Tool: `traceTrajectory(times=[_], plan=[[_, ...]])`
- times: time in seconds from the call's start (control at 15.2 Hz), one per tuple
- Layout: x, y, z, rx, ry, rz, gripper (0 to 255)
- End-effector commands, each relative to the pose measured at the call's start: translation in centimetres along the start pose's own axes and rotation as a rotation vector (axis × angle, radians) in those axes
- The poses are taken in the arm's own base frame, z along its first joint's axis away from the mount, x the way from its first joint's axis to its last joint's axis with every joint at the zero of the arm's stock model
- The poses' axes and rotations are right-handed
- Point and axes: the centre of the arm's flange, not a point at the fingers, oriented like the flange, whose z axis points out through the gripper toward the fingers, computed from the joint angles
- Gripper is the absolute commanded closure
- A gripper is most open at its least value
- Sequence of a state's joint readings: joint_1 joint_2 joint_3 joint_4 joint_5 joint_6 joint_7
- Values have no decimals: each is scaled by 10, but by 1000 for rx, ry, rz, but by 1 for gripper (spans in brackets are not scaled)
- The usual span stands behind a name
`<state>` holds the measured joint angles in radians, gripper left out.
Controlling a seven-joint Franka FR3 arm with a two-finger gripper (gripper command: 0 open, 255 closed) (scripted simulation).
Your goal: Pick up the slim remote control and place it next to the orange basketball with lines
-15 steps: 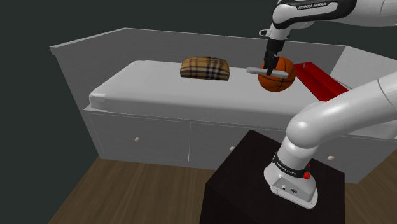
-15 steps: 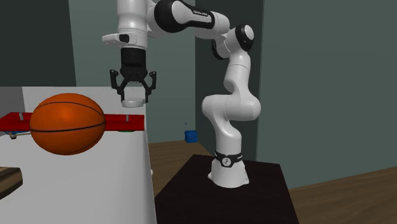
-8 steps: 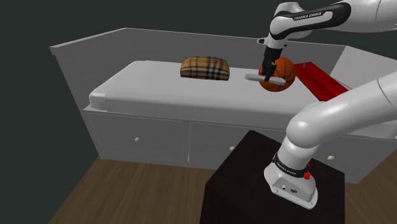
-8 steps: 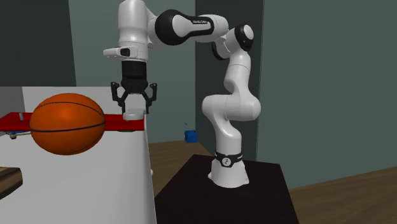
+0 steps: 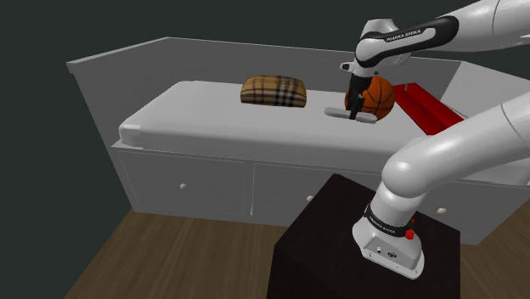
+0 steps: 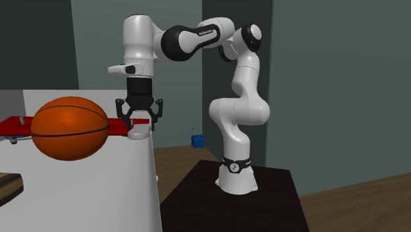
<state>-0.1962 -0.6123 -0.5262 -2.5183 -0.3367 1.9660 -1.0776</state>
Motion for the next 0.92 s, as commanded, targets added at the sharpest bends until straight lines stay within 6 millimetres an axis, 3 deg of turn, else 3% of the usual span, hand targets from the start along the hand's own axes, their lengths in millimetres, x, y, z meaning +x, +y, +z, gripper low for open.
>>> traceTrajectory(times=[0.0,0.86], plan=[[-1,0,10,-1,0,0,255],[0,-1,78,-1,0,0,255]])
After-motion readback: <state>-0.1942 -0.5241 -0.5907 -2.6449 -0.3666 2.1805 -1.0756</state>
